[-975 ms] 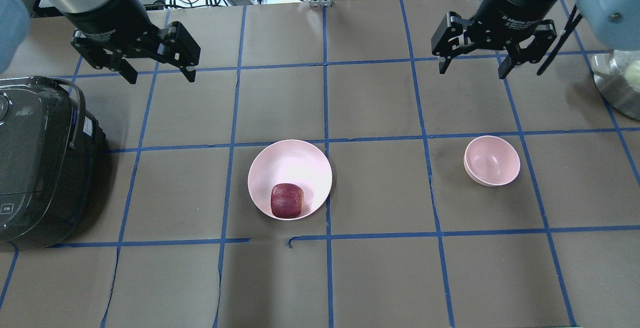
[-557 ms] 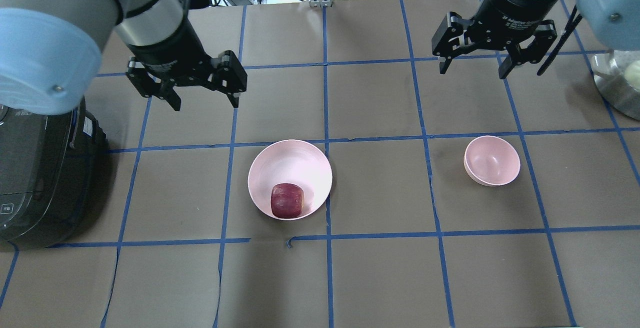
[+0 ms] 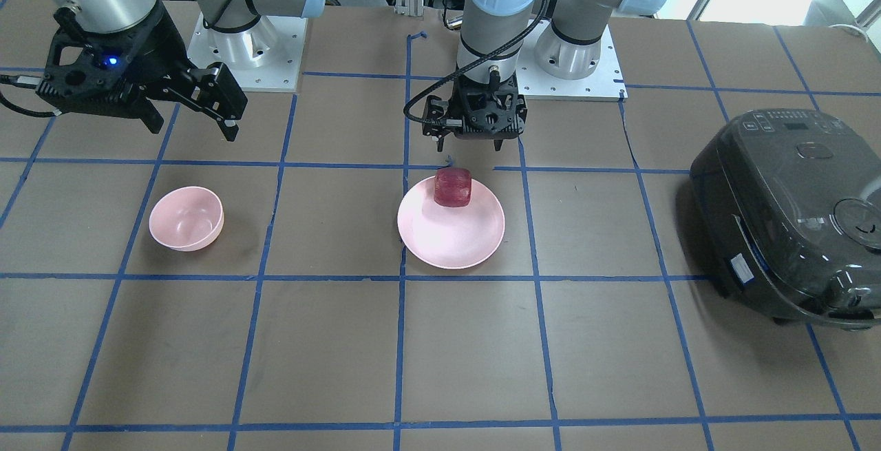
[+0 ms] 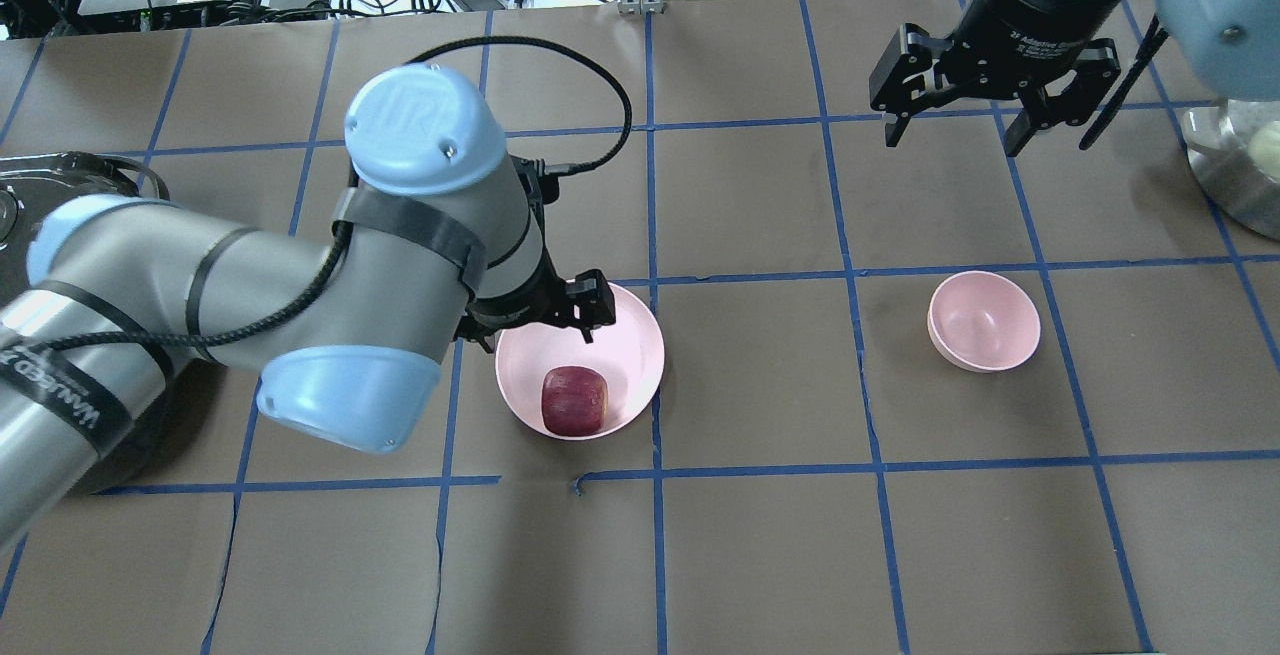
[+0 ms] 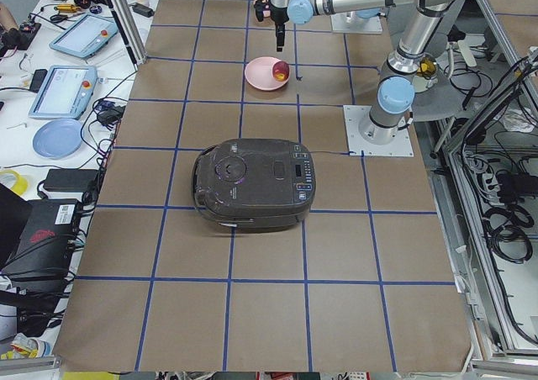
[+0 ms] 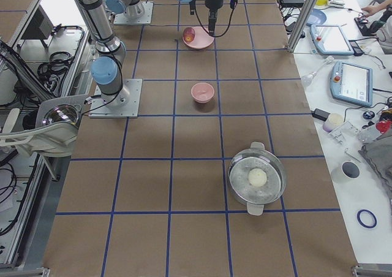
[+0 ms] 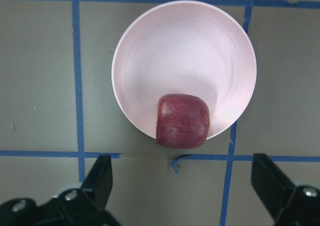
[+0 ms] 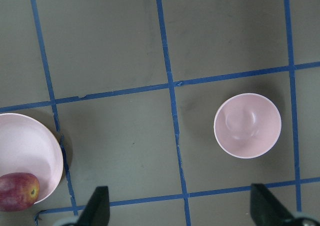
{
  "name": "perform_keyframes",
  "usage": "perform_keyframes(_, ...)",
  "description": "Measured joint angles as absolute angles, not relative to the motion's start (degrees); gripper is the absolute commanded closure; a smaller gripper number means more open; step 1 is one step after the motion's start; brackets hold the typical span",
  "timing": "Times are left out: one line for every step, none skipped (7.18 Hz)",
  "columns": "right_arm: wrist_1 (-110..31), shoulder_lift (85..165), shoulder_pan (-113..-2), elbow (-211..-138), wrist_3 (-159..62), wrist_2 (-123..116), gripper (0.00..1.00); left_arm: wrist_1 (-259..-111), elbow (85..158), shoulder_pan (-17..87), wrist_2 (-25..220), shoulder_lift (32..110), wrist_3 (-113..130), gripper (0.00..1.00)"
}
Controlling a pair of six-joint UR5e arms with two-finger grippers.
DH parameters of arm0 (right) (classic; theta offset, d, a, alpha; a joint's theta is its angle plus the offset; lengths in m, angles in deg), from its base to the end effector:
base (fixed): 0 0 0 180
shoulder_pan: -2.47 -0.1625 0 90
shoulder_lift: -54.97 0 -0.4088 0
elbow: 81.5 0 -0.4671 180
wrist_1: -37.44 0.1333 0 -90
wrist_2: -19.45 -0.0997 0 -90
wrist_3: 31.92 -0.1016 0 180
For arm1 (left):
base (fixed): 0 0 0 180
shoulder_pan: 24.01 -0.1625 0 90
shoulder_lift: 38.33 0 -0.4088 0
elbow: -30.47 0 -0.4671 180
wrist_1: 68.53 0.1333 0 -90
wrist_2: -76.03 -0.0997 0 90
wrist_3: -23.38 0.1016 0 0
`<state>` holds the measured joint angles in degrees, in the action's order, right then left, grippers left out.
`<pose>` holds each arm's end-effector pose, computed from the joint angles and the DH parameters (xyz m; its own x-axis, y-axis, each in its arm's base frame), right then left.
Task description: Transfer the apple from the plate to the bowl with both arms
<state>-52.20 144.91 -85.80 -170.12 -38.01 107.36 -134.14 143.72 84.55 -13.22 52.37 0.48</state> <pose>0.1198 -0.5727 0.4822 -0.9901 0.1354 -0.0380 0.1360 0.9906 -0.0128 -0.2971 -0.4618 0.2808 -0.9970 -0.0756 0.0150 -0.0756 0.9971 -0.0020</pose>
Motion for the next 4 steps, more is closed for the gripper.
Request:
perform_keyframes(-52.2, 144.8, -85.2, -170.2, -37.9, 107.4, 0.00, -131.9, 145.8, 85.5, -13.3, 53.5, -0.5, 0.00)
perform_keyframes(-52.2, 144.7, -84.2, -170.2, -37.7, 107.4, 0.00, -130.4, 146.9, 86.0, -13.4, 55.0, -0.6, 0.00)
perform_keyframes(-52.2, 144.6, -83.0, -170.4, -37.4, 107.3, 0.00, -128.8, 147.3, 86.3, -13.4, 56.9, -0.6, 0.00)
perform_keyframes(-52.1, 144.3, -81.9, -170.6, -37.1, 107.5, 0.00, -127.5, 147.5, 86.4, -13.5, 58.6, -0.5, 0.00)
